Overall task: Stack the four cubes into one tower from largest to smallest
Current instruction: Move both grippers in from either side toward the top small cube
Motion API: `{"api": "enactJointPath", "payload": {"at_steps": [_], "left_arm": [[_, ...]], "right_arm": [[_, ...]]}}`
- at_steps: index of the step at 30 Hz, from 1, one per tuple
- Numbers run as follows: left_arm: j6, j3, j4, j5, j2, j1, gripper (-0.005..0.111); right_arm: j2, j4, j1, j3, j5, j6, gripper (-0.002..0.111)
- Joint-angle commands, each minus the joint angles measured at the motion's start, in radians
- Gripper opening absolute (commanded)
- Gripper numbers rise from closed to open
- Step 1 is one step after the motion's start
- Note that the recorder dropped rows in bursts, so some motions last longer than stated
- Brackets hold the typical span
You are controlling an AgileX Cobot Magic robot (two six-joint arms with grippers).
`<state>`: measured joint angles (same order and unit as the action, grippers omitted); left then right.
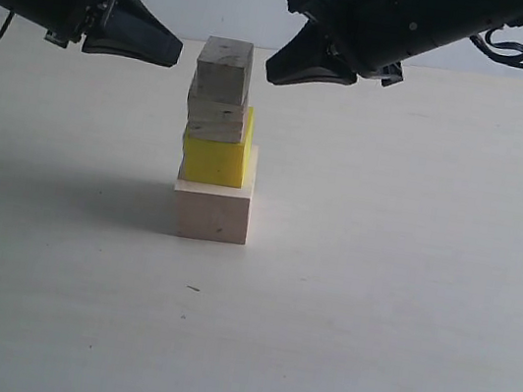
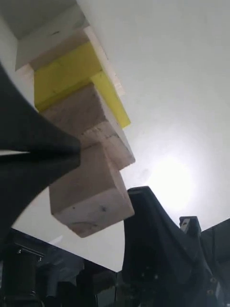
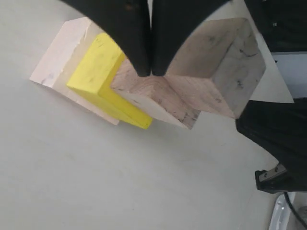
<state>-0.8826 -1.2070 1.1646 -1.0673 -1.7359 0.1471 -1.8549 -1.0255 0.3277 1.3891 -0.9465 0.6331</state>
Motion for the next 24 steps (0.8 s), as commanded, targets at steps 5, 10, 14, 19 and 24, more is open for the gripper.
{"api": "enactJointPath", "payload": {"at_steps": [5, 10, 14, 19, 24], "left_arm": [[-0.028, -0.006, 0.025, -0.034, 0.002, -0.002, 0.0], [-0.037, -0.006, 0.025, -0.034, 0.002, -0.002, 0.0], [-0.037, -0.006, 0.025, -0.034, 0.002, -0.002, 0.0], [-0.055, -0.006, 0.025, -0.034, 0.002, -0.002, 0.0], [-0.063, -0.006, 0.025, -0.034, 0.002, -0.002, 0.0]], "right_arm": [[0.002, -0.029, -0.001, 0.004, -0.036, 0.028, 0.0], [0.002, -0.046, -0.001, 0.004, -0.065, 0.048, 0.0], [0.002, -0.051, -0.001, 0.004, -0.083, 0.048, 0.0], [0.002, -0.055, -0.001, 0.004, -0.113, 0.055, 0.0], [0.002, -0.063, -0.001, 0.004, -0.118, 0.076, 0.0]]}}
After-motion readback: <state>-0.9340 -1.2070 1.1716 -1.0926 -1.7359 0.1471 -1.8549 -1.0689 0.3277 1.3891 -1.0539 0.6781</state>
